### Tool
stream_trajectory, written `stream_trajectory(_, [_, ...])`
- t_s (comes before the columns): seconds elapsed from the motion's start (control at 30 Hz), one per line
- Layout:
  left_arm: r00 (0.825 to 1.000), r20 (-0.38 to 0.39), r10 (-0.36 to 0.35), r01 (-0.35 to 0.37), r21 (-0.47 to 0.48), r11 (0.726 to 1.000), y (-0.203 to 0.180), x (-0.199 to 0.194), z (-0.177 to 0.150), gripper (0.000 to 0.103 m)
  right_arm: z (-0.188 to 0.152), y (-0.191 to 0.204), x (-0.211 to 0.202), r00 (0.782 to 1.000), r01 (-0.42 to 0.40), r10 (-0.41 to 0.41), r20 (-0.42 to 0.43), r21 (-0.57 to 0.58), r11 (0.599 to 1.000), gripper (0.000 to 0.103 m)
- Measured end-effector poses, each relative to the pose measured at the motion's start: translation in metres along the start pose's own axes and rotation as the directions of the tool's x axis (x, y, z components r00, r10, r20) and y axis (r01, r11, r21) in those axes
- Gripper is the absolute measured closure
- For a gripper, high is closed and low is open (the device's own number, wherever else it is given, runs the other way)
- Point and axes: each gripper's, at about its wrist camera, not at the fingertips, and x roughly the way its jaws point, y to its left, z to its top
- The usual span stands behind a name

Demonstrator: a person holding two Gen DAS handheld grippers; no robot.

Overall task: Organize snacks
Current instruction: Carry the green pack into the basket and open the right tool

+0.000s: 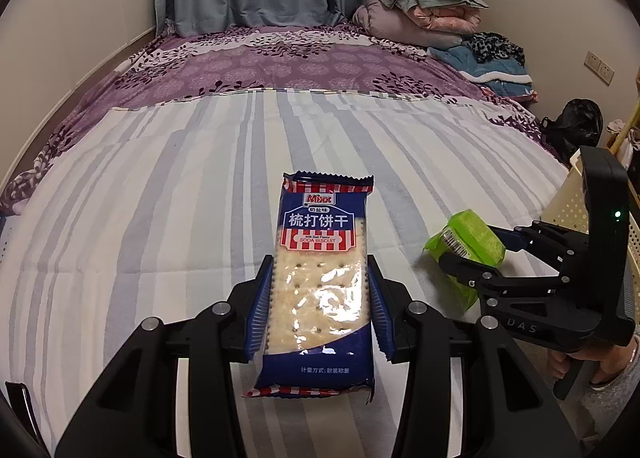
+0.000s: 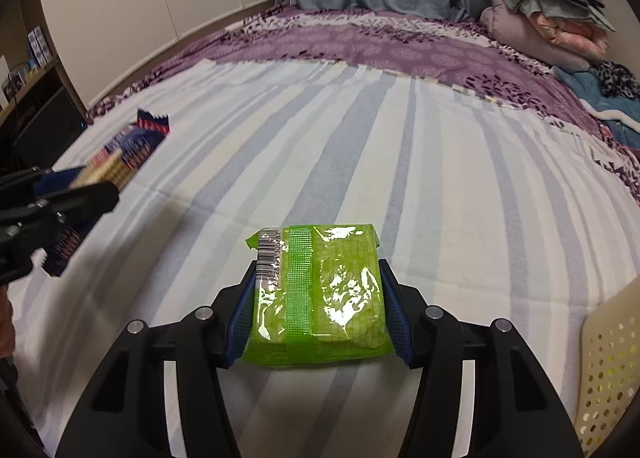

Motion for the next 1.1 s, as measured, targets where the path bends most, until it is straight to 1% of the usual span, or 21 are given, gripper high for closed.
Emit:
stream_trajectory(0.17, [1.000, 0.019, -0.012, 0.012, 0.025, 1.000, -0.016, -0.009, 0.003, 0.058, 0.000, -0.009, -0.042, 0.997, 0.005, -0.008, 0.083, 0.040, 0.999, 0.047])
stream_trajectory(0.33, [0.998, 0.043, -0.034, 0.032, 0.060, 0.998, -0.036, -0.021, 0.007, 0.058, -0.007, -0.026, -0.085, 0.987, 0.030, -0.042, 0.155, 0.080, 0.996, 0.047])
stream_trajectory(0.5, [0.996, 0.061, -0.061, 0.055, 0.100, 0.993, -0.060, -0.031, 0.011, 0.058, -0.023, -0.059, -0.130, 0.970, 0.078, -0.111, 0.216, 0.157, 0.984, 0.047])
stream_trajectory(0.6, [0.995, 0.068, -0.078, 0.069, 0.125, 0.990, -0.074, -0.036, 0.013, 0.058, -0.036, -0.082, -0.155, 0.957, 0.112, -0.163, 0.240, 0.215, 0.970, 0.047])
stream_trajectory(0.73, [0.992, 0.070, -0.101, 0.089, 0.161, 0.983, -0.095, -0.039, 0.015, 0.058, -0.055, -0.114, -0.186, 0.936, 0.160, -0.238, 0.259, 0.290, 0.944, 0.047])
stream_trajectory(0.83, [0.990, 0.069, -0.121, 0.106, 0.187, 0.977, -0.112, -0.040, 0.017, 0.058, -0.067, -0.135, -0.202, 0.924, 0.189, -0.284, 0.257, 0.339, 0.922, 0.047])
stream_trajectory(0.97, [0.987, 0.066, -0.148, 0.130, 0.221, 0.967, -0.132, -0.041, 0.020, 0.058, -0.085, -0.163, -0.217, 0.907, 0.232, -0.347, 0.237, 0.405, 0.884, 0.047])
stream_trajectory(1.1, [0.984, 0.062, -0.169, 0.149, 0.250, 0.957, -0.150, -0.041, 0.021, 0.058, -0.103, -0.187, -0.223, 0.897, 0.263, -0.390, 0.207, 0.459, 0.848, 0.046])
